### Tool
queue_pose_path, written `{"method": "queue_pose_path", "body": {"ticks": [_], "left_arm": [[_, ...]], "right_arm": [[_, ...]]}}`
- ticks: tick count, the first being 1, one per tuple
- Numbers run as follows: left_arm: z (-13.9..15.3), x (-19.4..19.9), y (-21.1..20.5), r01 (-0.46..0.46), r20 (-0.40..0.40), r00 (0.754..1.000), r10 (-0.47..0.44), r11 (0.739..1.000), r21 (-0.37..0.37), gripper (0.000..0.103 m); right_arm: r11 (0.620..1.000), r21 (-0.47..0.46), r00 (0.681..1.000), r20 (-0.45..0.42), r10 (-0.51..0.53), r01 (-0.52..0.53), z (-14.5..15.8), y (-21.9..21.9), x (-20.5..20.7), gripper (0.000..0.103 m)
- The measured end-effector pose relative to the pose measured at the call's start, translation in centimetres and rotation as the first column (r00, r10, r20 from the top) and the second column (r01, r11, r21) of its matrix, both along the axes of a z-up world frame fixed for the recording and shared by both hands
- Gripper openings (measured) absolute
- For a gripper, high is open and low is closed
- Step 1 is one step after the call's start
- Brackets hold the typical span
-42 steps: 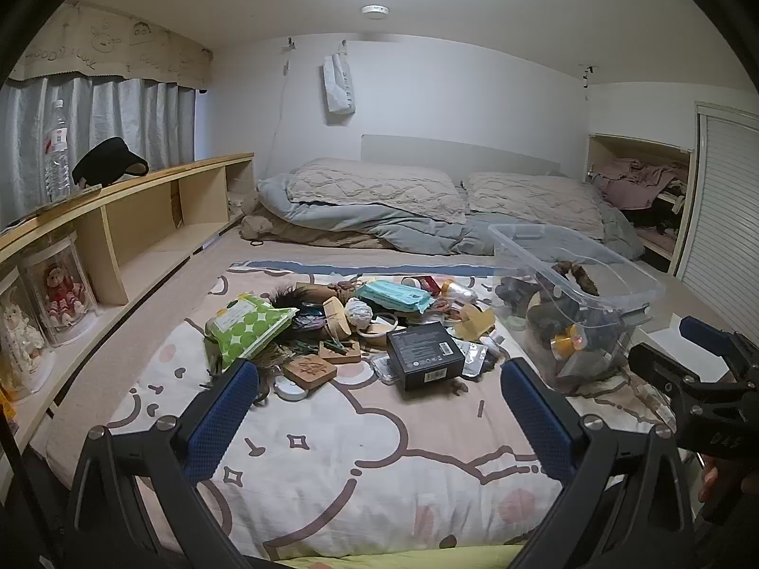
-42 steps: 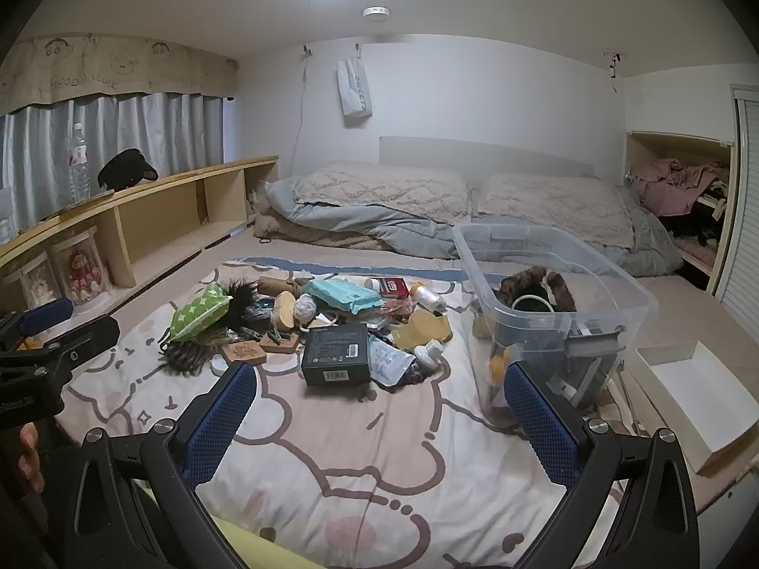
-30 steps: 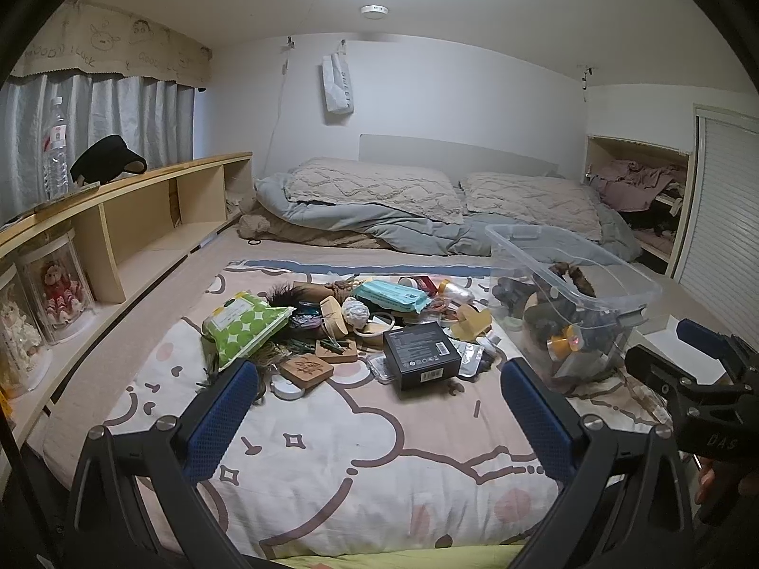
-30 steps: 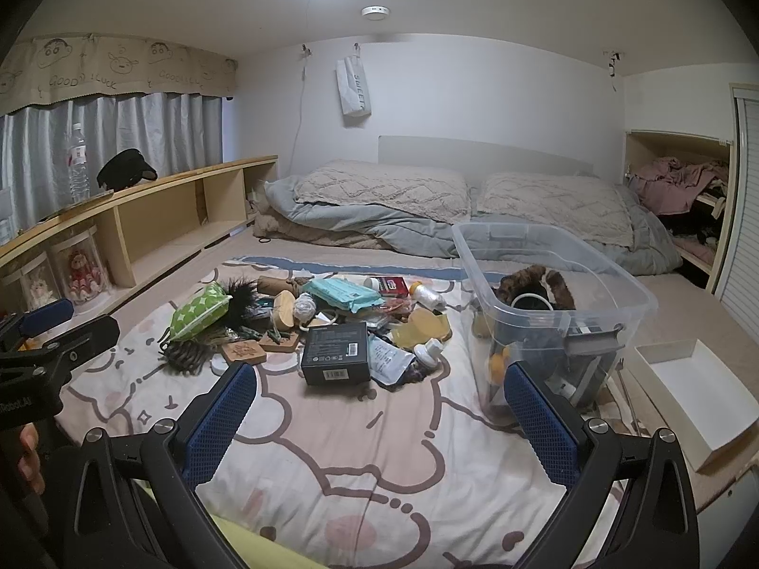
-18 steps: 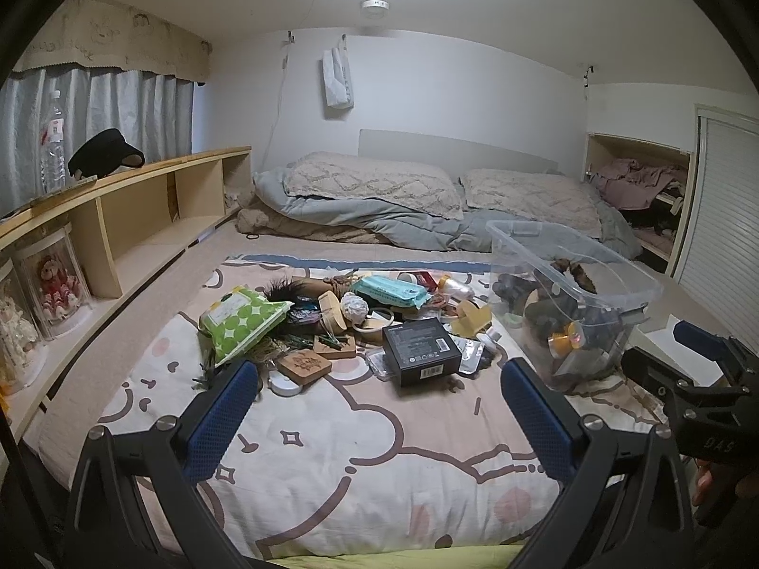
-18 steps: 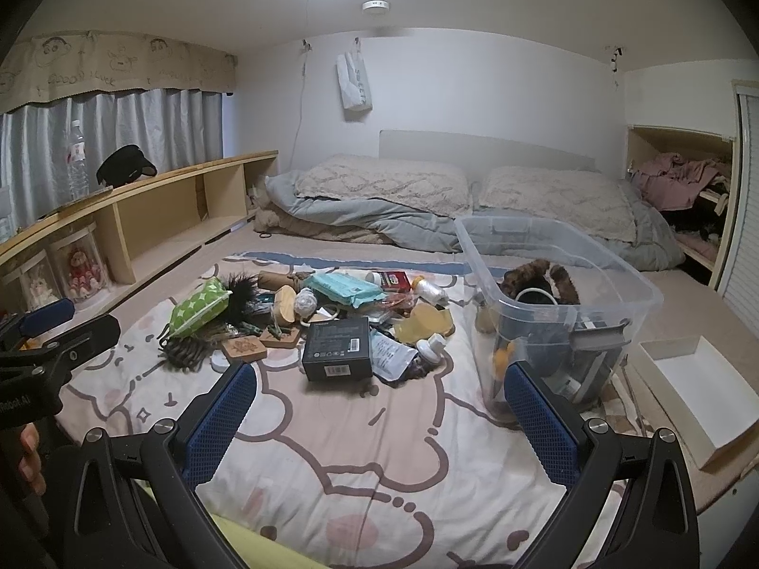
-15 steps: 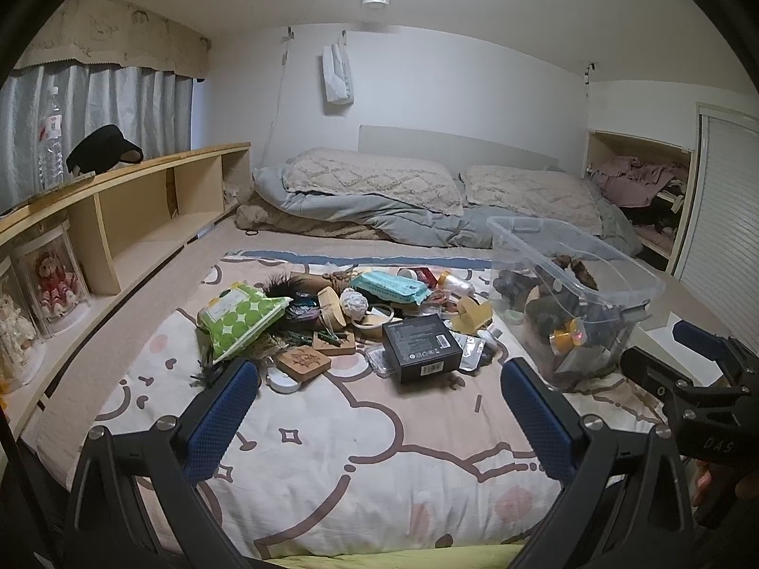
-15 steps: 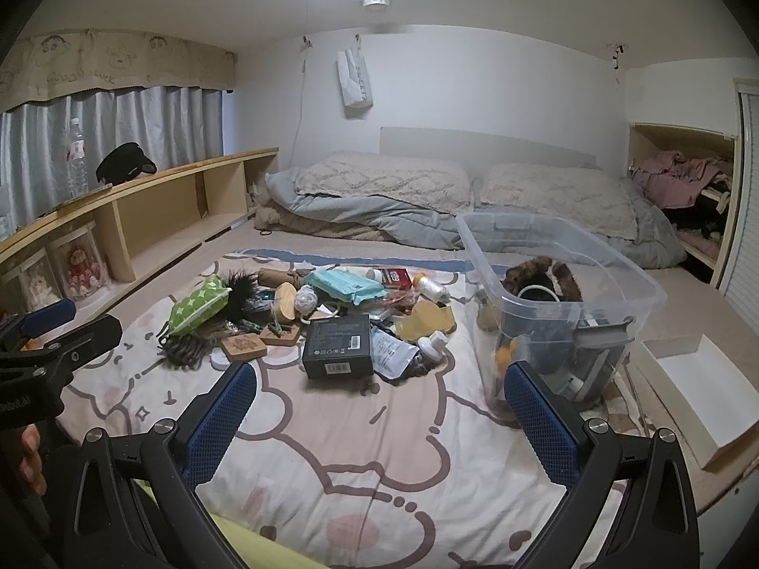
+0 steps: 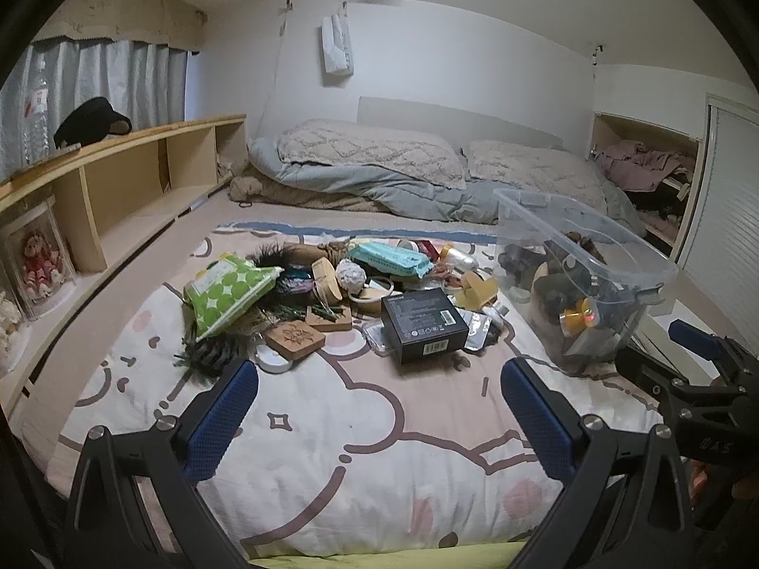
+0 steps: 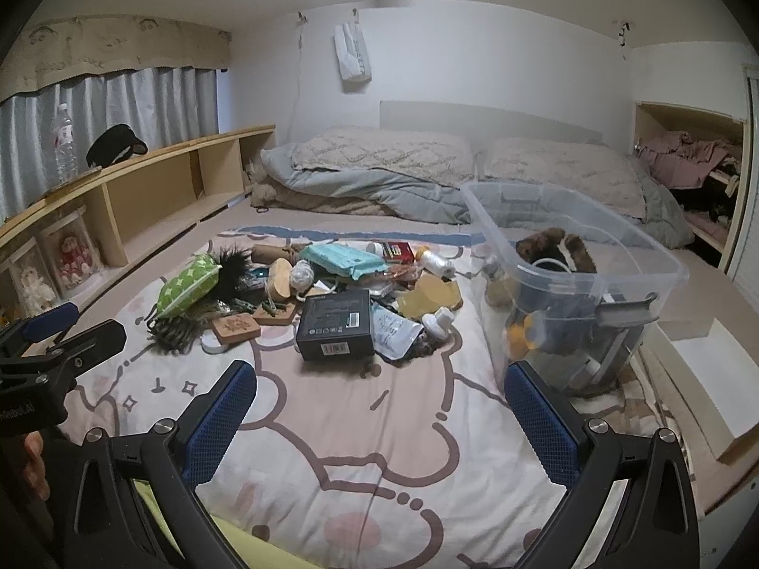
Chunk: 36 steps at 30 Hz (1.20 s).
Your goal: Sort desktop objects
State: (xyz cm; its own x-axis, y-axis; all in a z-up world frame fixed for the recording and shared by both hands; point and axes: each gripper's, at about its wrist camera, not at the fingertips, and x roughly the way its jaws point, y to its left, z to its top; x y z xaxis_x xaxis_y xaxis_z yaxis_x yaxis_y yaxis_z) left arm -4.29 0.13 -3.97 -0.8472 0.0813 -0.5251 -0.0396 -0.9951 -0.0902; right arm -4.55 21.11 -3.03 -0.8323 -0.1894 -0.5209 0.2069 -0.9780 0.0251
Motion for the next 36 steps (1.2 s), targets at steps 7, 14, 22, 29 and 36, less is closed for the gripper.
{"method": "queue_pose_path", "body": {"ticks": [7, 14, 22, 29, 36], "left_arm": [[-1.8, -1.6, -0.3, -0.007, 0.049, 0.999, 0.007, 1.0, 0.012, 0.103], [-3.9, -3.6, -0.5, -0.011, 0.102, 0.995, 0.01, 1.0, 0.005, 0.103], [-5.9, -6.2, -0.6, -0.015, 0.147, 0.989, 0.012, 1.0, 0.013, 0.103], [-7.7, -8.2, -0.2, -0.016, 0.189, 0.982, 0.013, 1.0, 0.012, 0.103], [-9.5, -9.9, 0.3, -0.011, 0.232, 0.973, 0.009, 1.0, 0.009, 0.103]], "right_arm": [[1.0, -0.004, 0.999, 0.044, 0.005, -0.005, -1.7, -0.6, -1.7, 0.103], [1.0, -0.014, 0.995, 0.098, 0.008, -0.007, -3.8, -1.1, -3.6, 0.103], [1.0, -0.016, 0.987, 0.158, 0.018, -0.015, -6.1, -1.8, -6.1, 0.103], [0.999, -0.041, 0.978, 0.21, 0.013, -0.005, -8.2, -1.6, -8.1, 0.103], [0.998, -0.065, 0.968, 0.249, 0.033, -0.017, -10.1, -1.7, -9.5, 0.103]]}}
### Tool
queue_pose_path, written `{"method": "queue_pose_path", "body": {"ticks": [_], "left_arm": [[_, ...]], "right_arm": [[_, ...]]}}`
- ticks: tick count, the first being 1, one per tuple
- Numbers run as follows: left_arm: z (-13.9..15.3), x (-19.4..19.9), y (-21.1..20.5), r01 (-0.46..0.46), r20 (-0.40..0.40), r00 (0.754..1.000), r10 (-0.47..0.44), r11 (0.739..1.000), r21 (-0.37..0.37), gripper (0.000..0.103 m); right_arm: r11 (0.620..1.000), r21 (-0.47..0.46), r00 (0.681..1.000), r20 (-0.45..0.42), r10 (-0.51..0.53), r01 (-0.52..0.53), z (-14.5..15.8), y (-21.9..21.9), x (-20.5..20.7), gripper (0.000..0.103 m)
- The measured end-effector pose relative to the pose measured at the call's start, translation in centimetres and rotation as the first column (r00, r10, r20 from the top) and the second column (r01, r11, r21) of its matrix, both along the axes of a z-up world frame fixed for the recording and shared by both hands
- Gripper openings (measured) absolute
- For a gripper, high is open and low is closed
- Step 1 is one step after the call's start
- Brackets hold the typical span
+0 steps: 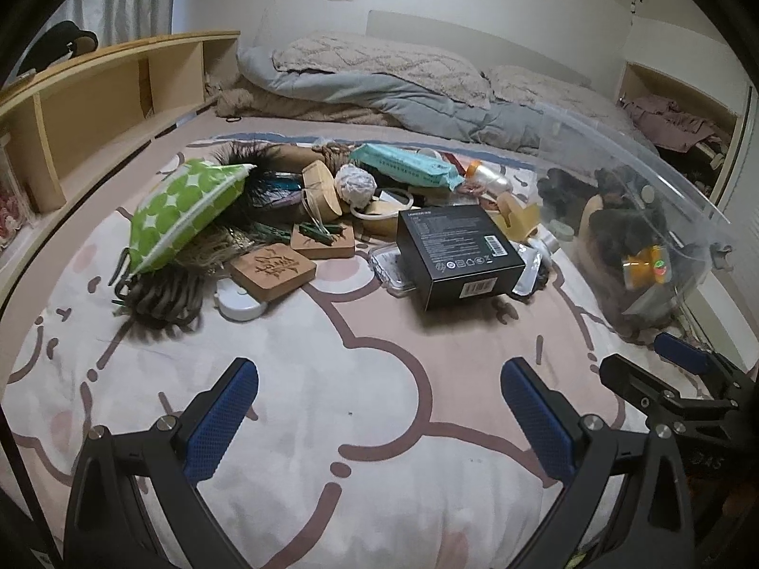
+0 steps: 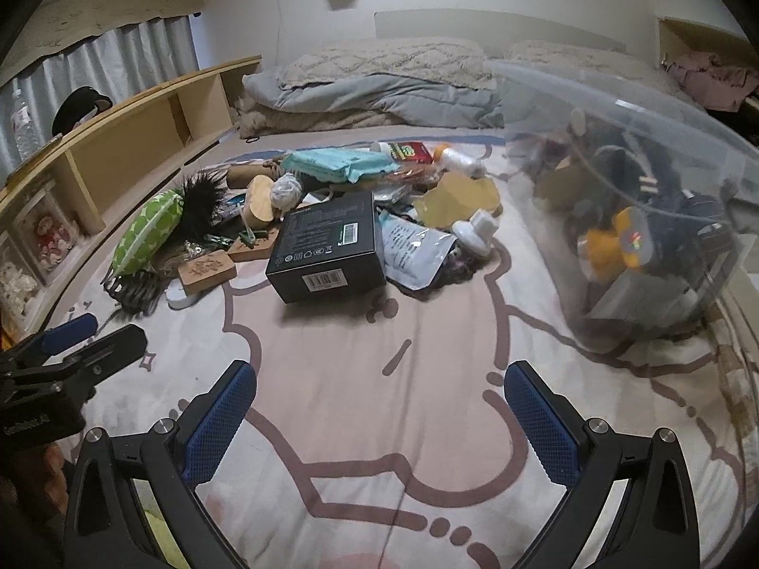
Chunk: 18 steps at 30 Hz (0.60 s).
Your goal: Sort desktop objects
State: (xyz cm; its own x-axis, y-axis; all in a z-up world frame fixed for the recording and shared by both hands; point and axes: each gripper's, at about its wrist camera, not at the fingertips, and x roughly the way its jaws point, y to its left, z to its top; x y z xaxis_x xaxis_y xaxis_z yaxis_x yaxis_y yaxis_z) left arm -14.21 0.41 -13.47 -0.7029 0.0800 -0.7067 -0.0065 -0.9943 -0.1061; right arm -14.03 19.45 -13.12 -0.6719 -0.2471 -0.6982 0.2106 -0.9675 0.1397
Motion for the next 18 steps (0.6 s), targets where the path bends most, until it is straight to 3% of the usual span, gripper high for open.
{"method": "queue_pose_path", "body": {"ticks": [11, 18], "left_arm": [[-0.7, -3.7, 0.8, -0.006, -0.024, 1.0, 0.006, 1.0, -0.019, 0.103], [-1.5, -7.6, 0.8, -0.04, -0.039, 0.998, 0.042, 0.998, 0.037, 0.103]], "right_arm": [[0.999, 0.048, 1.0, -0.006, 0.02, -0.02, -0.9, -1.2, -4.6, 0.103], [1.0, 0.026, 1.0, -0.01, -0.009, 0.009, -0.9, -1.0, -9.0, 0.103]]}}
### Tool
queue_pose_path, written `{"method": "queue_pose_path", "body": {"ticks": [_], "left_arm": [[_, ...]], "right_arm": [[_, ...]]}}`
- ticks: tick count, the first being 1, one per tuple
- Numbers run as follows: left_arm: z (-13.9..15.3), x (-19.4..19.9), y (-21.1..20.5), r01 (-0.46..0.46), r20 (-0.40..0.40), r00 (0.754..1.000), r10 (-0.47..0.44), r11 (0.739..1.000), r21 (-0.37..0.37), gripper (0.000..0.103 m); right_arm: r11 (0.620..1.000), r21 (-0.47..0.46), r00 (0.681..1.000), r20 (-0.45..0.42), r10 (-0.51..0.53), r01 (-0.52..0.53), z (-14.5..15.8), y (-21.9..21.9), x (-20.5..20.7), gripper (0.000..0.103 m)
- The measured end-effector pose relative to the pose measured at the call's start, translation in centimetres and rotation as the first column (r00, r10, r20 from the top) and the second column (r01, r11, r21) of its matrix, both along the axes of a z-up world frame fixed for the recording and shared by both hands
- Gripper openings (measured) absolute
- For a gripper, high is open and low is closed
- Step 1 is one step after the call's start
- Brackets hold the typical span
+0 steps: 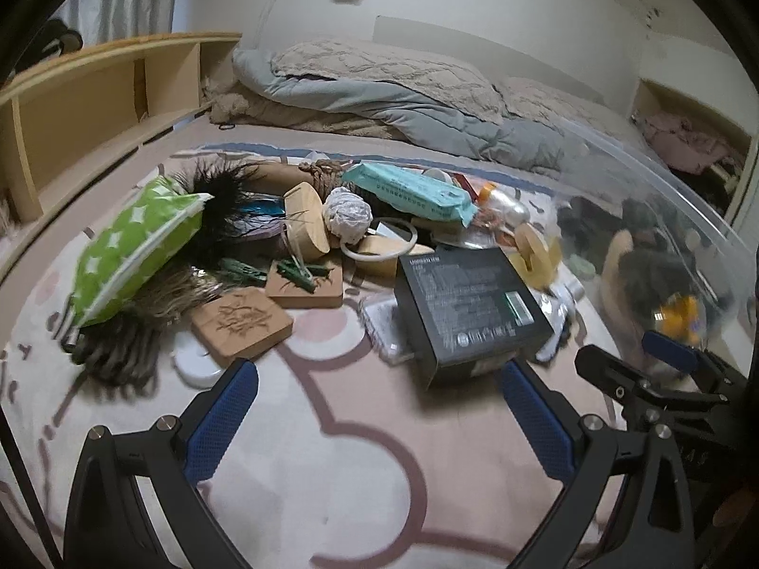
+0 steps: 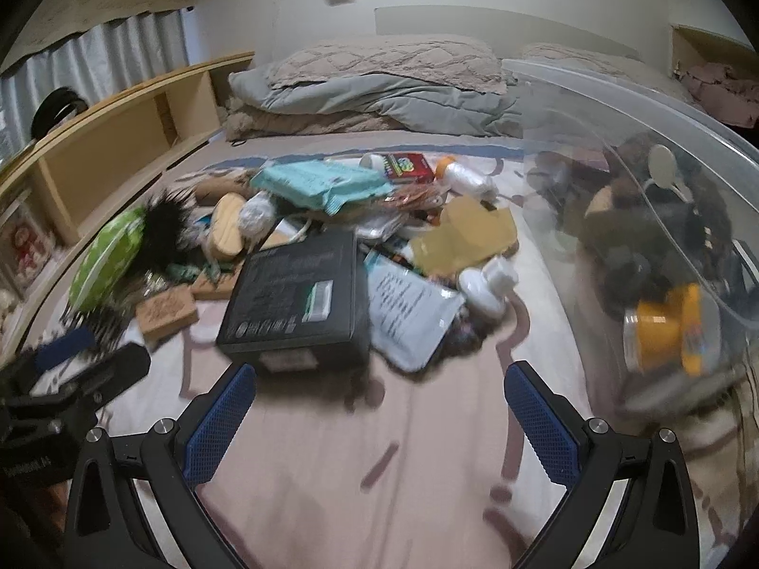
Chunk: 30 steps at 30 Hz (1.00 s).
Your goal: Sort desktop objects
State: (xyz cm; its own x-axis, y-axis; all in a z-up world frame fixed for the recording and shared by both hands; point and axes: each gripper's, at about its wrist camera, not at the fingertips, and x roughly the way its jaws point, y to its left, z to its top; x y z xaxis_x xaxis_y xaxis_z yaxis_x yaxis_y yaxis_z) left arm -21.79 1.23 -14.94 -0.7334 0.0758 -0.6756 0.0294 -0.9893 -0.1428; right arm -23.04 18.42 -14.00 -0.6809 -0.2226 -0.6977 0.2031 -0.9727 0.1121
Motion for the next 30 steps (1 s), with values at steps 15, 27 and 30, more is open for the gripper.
{"method": "queue_pose_path", "body": {"ticks": [15, 27, 30], "left_arm": [[-3.9, -3.1, 1.7, 0.033, 0.006, 0.999, -0.033, 0.999, -0.001, 0.103], [-4.4, -2.6, 1.6, 0.089, 0.039, 0.995, -0.091, 0.995, 0.047, 0.103], [-3.2, -2.1, 1.3, 0.091, 0.015, 0.996, -0.092, 0.994, 0.063, 0.103]], "right_arm": [[0.993, 0.06, 0.988, 0.113, -0.106, 0.1, -0.6, -3.0, -12.8, 0.103], [0.965, 0.264, 0.987, 0.155, -0.031, -0.011, -2.6, -5.7, -14.6, 0.103], [0.98, 0.193, 0.979, 0.203, 0.004, -0.044, -2.7, -4.8, -13.6, 0.103]]}}
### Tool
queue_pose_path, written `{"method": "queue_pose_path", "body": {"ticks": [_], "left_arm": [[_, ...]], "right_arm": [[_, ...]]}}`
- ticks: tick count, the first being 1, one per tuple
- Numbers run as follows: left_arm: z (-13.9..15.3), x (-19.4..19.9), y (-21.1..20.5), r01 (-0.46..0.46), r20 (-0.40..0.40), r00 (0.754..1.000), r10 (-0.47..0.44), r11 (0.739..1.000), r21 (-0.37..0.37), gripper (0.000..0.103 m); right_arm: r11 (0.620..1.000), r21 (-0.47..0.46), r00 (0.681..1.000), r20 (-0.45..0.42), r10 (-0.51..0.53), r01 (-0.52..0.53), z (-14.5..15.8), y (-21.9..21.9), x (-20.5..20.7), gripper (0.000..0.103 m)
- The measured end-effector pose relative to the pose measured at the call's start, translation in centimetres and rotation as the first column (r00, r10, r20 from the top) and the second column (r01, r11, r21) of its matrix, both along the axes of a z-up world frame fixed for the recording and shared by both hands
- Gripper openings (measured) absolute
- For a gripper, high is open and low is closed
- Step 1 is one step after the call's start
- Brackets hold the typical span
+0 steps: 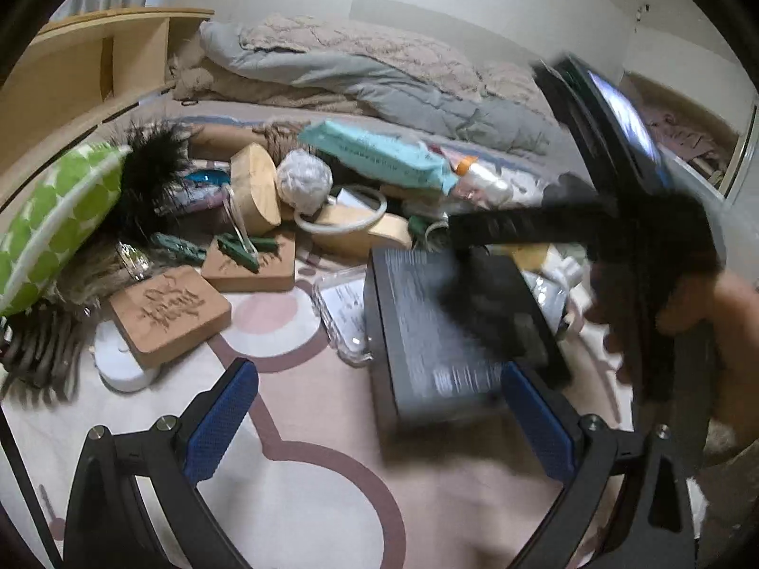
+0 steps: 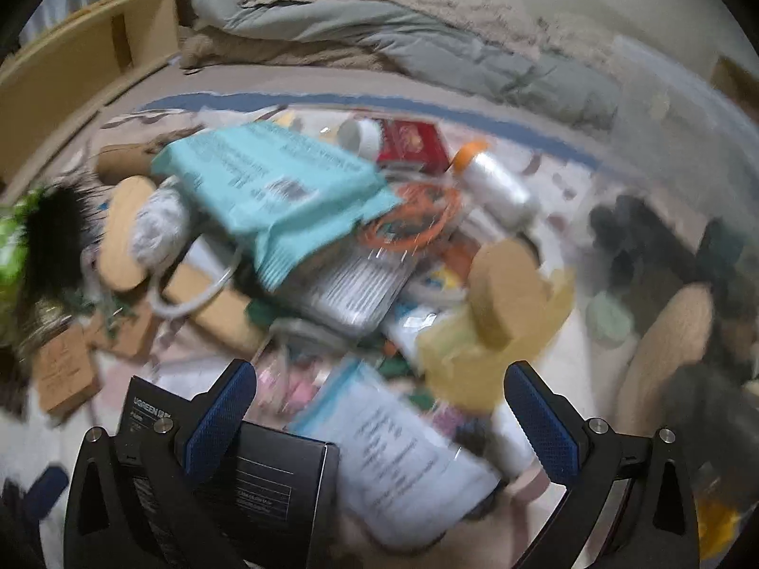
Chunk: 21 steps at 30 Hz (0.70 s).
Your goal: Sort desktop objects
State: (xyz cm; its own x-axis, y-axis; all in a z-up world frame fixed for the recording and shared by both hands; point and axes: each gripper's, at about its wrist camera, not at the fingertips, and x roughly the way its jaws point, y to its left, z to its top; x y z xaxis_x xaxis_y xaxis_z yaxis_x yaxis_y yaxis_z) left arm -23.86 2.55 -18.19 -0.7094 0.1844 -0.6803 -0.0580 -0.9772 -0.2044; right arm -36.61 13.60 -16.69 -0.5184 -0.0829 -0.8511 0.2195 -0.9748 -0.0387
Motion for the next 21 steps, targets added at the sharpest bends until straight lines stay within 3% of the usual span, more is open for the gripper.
{"method": "queue_pose_path", "body": {"ticks": [3, 7, 8, 12, 15, 21], "left_arm": [[0.8, 0.4, -0.6, -0.023, -0.028, 0.999, 0.022, 1.0, -0.014, 0.103], [0.0, 0.1, -1.7, -0.081, 0.001, 0.997, 0.082, 0.995, -0.06, 0.103], [-0.4, 0.1, -1.9, -0.092, 0.024, 0.995, 0.094, 0.994, -0.064, 0.103], [-1.9, 0.5, -2.6, -0.082, 0.096, 0.991, 0.091, 0.992, -0.091, 0.103], [-1.9, 1.3, -2.8, -0.062, 0.115, 0.991, 0.069, 0.996, -0.065, 0.103], [-1.8, 3.0, -2.1, -0.015, 0.121, 0.992, 0.025, 0.996, -0.084, 0.103]], "right_arm": [[0.999, 0.003, 0.999, 0.035, 0.04, -0.04, -0.7, 0.1, 1.6, 0.103], [0.98, 0.16, 0.993, 0.026, 0.119, -0.121, -2.5, -1.4, 4.3, 0.103], [0.978, 0.162, 0.991, 0.004, 0.131, -0.13, -2.5, -1.4, 4.9, 0.103], [0.991, 0.069, 0.994, 0.009, 0.112, -0.112, -2.4, 0.0, 6.6, 0.103], [0.996, 0.014, 0.996, 0.015, 0.092, -0.092, -2.8, 1.1, 7.8, 0.103], [0.986, -0.167, 0.998, 0.057, 0.017, -0.007, -4.1, 4.3, 10.4, 0.103]]}}
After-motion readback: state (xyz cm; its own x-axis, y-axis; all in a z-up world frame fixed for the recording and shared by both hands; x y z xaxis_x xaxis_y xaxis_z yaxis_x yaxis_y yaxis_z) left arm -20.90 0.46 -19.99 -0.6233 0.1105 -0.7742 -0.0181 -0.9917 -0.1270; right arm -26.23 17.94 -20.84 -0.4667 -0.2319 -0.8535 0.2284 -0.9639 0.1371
